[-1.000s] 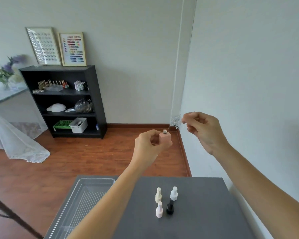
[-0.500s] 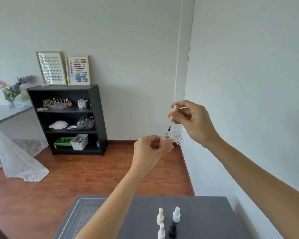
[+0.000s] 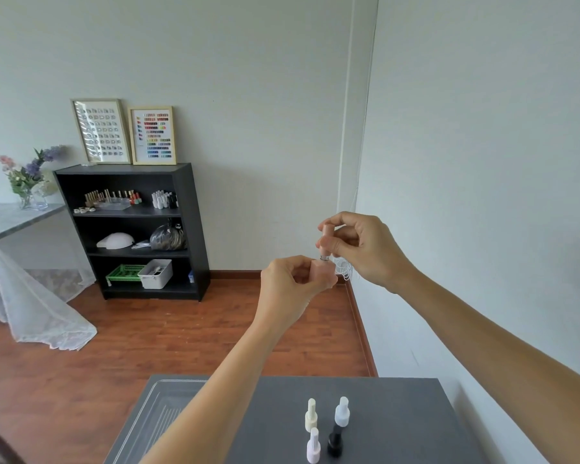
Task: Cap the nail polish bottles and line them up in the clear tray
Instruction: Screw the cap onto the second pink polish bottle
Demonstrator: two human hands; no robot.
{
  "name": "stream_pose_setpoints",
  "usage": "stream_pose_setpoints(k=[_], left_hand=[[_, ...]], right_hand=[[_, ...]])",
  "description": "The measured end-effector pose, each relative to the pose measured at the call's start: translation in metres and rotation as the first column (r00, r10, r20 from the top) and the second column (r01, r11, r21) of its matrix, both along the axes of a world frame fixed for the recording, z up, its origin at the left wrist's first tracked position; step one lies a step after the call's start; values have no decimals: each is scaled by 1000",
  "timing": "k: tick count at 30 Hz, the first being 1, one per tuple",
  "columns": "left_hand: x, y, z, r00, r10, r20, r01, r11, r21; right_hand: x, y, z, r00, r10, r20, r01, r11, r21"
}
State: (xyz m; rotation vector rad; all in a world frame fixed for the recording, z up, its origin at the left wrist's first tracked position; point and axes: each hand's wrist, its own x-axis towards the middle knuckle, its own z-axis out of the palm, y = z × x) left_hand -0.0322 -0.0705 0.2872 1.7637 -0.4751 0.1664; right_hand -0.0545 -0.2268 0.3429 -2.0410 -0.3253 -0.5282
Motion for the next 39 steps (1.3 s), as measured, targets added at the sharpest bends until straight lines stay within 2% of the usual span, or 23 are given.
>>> stream_pose_setpoints(k=[7,10,13,15,19,22,24,26,29,31,34,37,39], left_hand=[[-2,-2,1,1000,-17,7,17,1000,19],[-1,-3,1,1000,-13,4,13,1000,19],[-1,-4,2,1000,-9,-4,9,1000,23],[-1,-5,1,1000,-5,-3,5,1000,16],[-2,-8,0,999,24,22,-25,999,22],[-1,-10,0,999,22,27,-23,999,28],[0,-9,0,1000,12,26,-13,999,33],[1,-7,1,1000,3,19,-4,999,41],[2,-6,1,1000,3,21,-3,999,37],[1,-7,0,999,11,31,-12,999,35],[0,-11,-2,998,34,52,-36,999,38],[-2,-16,-3,997,42,70,-45,998,34],[-2,-17,-4,997,23,71,-26,999,32]], right_hand=[[0,-3,-3,992,-122,-21,120,989,-89],[-1,-10,3,985,97,-145,-99,995,-2],[-2,-15,5,954,251,-163,-246,968,50],[-2,-15,7,968,215,-125,-210,976,52],[0,-12,7,998,42,-49,-41,999,15],[4,-10,1,995,-89,-34,86,994,-65],[5,-12,-1,996,-18,-87,11,997,-75],[6,-16,0,976,147,-161,-150,989,-2],[4,-21,1,949,276,-151,-264,960,92],[5,-19,1,968,221,-119,-211,973,95],[8,-16,1,998,37,-46,-35,999,41],[9,-10,-3,991,-134,24,135,991,-12],[10,-7,-5,981,-191,24,193,979,-61]])
